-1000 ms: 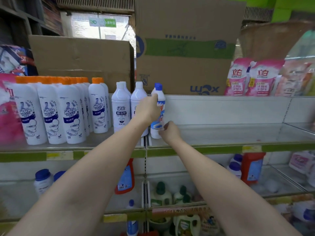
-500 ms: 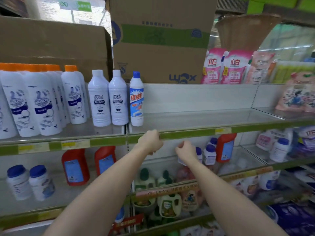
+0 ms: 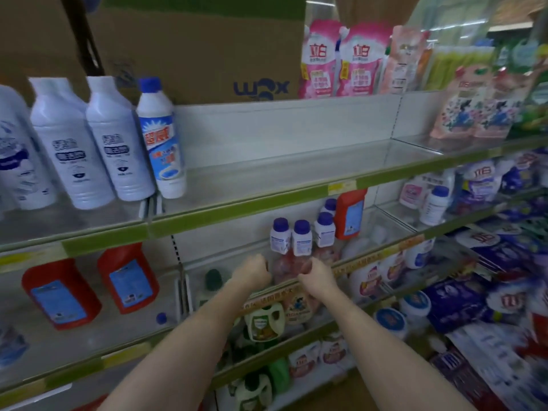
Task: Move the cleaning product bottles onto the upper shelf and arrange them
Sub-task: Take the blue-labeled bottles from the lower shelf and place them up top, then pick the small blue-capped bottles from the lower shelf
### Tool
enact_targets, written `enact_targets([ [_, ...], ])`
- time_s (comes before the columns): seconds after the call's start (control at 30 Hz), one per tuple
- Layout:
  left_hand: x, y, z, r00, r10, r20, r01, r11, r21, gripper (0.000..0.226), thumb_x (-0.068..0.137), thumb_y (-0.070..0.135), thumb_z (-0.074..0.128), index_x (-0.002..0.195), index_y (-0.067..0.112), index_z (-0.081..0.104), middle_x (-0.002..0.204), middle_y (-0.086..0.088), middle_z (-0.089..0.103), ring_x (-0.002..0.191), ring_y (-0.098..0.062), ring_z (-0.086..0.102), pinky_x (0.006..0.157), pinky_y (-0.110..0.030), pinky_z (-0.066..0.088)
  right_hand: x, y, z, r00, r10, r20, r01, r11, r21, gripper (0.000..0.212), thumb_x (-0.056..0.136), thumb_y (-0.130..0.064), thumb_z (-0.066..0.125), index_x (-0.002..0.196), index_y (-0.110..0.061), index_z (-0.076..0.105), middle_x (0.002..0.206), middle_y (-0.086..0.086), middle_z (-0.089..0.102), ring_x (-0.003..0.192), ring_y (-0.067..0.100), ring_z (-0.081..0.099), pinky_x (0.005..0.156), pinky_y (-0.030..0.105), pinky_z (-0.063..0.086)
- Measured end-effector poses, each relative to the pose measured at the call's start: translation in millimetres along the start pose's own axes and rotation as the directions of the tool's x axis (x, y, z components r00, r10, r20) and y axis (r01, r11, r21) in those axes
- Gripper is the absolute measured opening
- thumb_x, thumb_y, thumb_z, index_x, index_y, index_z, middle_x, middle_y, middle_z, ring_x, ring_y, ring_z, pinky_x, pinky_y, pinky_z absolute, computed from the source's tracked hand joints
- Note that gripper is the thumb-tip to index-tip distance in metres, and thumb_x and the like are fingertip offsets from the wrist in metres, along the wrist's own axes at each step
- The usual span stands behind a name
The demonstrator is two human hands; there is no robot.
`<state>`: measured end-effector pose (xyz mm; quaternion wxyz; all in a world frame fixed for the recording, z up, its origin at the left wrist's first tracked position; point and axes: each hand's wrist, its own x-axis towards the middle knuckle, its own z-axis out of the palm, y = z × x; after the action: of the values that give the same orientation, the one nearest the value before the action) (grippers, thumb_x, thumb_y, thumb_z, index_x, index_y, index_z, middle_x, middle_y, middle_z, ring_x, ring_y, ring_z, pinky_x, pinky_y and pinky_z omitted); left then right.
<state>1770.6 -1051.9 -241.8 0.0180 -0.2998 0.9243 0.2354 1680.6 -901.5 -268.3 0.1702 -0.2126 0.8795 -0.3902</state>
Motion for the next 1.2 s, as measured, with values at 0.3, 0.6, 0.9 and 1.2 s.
enact_targets([
  [0.3,72.5,44.0,27.8,0.999,0.021,0.027,-0.017,0.988,-0.152,0.025,0.099,0.021,0.057,0.074,0.021,0.051,0.076,0.005,0.055,0.073,-0.014,0.056,0.068,-0.025,0.044,89.3,31.3,-27.9,0.998,0.056,-0.003,-0.056,0.998,-0.015,0.017,0.093,-0.021,0.068,0.09,-0.026,0.052,0.095,-0.003,0.061,0.086,0.014,0.059,0.076,0.031,0.045],
  [0.6,146.0,63.9,48.5,0.995,-0.102,0.013,0.103,0.986,-0.134,0.022,0.092,0.01,0.057,0.073,0.018,0.052,0.071,0.001,0.056,0.065,-0.013,0.052,0.056,-0.027,0.038,193.2,45.5,-35.9,0.989,-0.06,0.135,0.068,0.996,-0.055,0.014,0.09,-0.004,0.062,0.094,-0.014,0.052,0.087,-0.001,0.056,0.09,0.022,0.054,0.078,0.029,0.04],
  [0.9,189.6,86.8,70.0,0.985,-0.166,-0.04,0.159,0.979,-0.129,0.029,0.095,0.007,0.055,0.069,0.019,0.049,0.068,0.004,0.052,0.064,-0.012,0.052,0.053,-0.022,0.033,269.7,29.3,-39.9,0.933,-0.228,0.278,0.288,0.936,-0.2,0.057,0.088,-0.015,0.07,0.139,-0.006,0.046,0.138,0.015,0.048,0.117,0.033,0.056,0.087,0.039,0.05],
  [1.2,192.3,68.5,75.0,0.968,-0.25,-0.008,0.248,0.964,-0.095,0.005,0.094,0.016,0.06,0.096,0.012,0.062,0.099,-0.007,0.066,0.089,-0.021,0.061,0.079,-0.031,0.049,286.9,26.2,-36.8,0.878,-0.274,0.393,0.409,0.855,-0.318,0.033,0.08,-0.034,0.074,0.107,-0.023,0.06,0.106,0.003,0.067,0.093,0.026,0.064,0.082,0.04,0.059],
])
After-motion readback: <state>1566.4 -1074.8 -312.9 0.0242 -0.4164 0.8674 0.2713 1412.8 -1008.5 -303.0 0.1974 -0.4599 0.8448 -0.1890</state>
